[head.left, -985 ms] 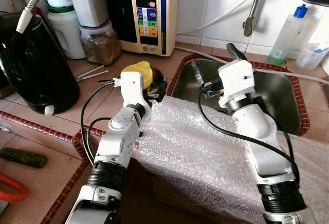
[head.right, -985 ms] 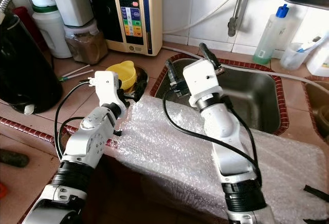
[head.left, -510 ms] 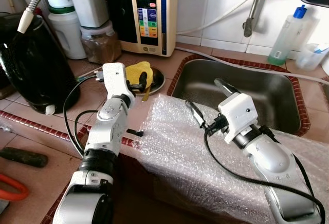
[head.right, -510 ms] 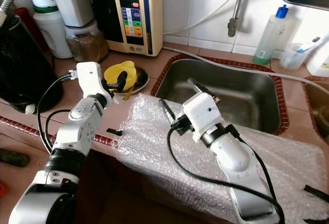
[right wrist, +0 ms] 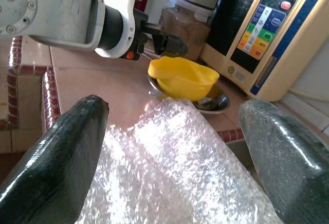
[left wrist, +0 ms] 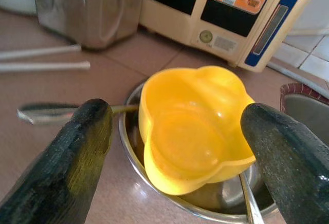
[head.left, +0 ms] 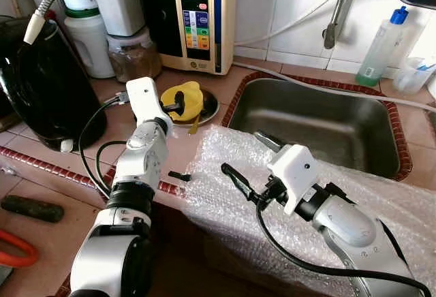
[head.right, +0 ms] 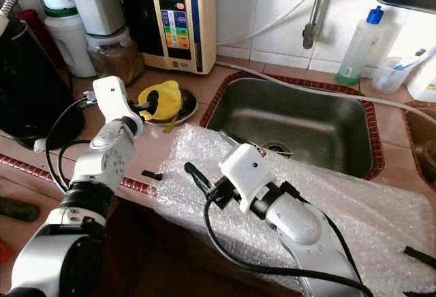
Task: Kitchen organization
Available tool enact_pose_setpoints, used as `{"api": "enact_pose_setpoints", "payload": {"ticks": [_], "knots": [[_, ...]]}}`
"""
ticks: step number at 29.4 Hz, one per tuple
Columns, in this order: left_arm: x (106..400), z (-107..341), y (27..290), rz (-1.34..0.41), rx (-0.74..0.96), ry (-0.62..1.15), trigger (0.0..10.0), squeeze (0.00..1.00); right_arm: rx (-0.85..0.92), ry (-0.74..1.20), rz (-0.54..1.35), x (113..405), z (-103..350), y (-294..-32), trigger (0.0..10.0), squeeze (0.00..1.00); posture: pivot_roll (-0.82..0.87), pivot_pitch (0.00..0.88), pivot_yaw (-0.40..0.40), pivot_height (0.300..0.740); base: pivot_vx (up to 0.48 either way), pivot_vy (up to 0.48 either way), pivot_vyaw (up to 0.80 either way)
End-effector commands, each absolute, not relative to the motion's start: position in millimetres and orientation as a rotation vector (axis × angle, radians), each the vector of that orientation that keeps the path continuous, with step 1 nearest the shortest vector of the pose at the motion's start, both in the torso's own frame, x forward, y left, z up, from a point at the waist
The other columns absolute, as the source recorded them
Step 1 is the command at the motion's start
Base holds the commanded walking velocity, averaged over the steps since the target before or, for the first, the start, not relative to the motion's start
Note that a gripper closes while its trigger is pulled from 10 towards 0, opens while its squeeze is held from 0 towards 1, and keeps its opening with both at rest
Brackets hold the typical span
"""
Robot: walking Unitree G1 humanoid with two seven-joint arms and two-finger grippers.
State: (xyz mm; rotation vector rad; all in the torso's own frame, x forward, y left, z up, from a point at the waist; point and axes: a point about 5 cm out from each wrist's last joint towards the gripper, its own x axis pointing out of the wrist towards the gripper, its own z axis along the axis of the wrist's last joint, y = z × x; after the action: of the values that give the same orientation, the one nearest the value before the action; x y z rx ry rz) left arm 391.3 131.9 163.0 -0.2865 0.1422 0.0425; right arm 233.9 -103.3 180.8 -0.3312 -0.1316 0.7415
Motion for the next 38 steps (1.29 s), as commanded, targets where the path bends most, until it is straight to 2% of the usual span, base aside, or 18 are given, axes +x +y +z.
{"api": "enact_pose_setpoints", "payload": {"ticks": [1,8,9,10,11,12,15,38], "knots": [[394.1,165.8,131.6,0.047,-0.314,0.156,10.0,0.0,-0.333,-0.141,0.76,230.2,184.7,-100.5,10.0,0.0,-0.08,0.0,0.078,0.74,0.0,0.0,0.0],[396.8,158.5,126.0,0.026,-0.312,0.235,10.0,0.0,-0.336,-0.129,0.764,227.7,182.1,-98.7,10.0,0.0,-0.07,0.0,0.086,0.74,0.0,0.0,0.0],[396.6,157.1,125.5,0.025,-0.314,0.244,8.7,0.0,-0.336,-0.129,0.764,227.5,181.8,-98.5,10.0,0.0,-0.07,0.0,0.086,0.74,0.0,0.0,0.0],[396.3,155.4,125.1,0.023,-0.317,0.255,8.1,0.0,-0.337,-0.129,0.764,227.4,181.5,-98.3,10.0,0.0,-0.07,0.0,0.085,0.74,0.0,0.0,0.0],[396.0,154.2,124.8,0.024,-0.331,0.264,6.4,0.0,-0.336,-0.128,0.765,227.4,181.4,-98.2,10.0,0.0,-0.07,0.0,0.086,0.74,0.0,0.0,0.0],[395.9,153.4,124.6,0.024,-0.342,0.27,6.4,0.0,-0.336,-0.128,0.765,227.5,181.4,-98.1,10.0,0.0,-0.07,0.0,0.086,0.74,0.0,0.0,0.0],[395.7,151.3,125.1,0.024,-0.353,0.28,0.0,0.0,-0.341,-0.126,0.767,227.6,180.6,-98.1,10.0,0.0,-0.07,0.0,0.085,0.74,0.0,0.0,0.0],[395.6,144.3,133.7,0.068,-0.434,0.331,0.0,0.0,-0.354,-0.125,0.767,229.9,177.5,-96.1,10.0,0.0,-0.07,0.0,0.084,0.74,0.0,0.0,0.0]]}}
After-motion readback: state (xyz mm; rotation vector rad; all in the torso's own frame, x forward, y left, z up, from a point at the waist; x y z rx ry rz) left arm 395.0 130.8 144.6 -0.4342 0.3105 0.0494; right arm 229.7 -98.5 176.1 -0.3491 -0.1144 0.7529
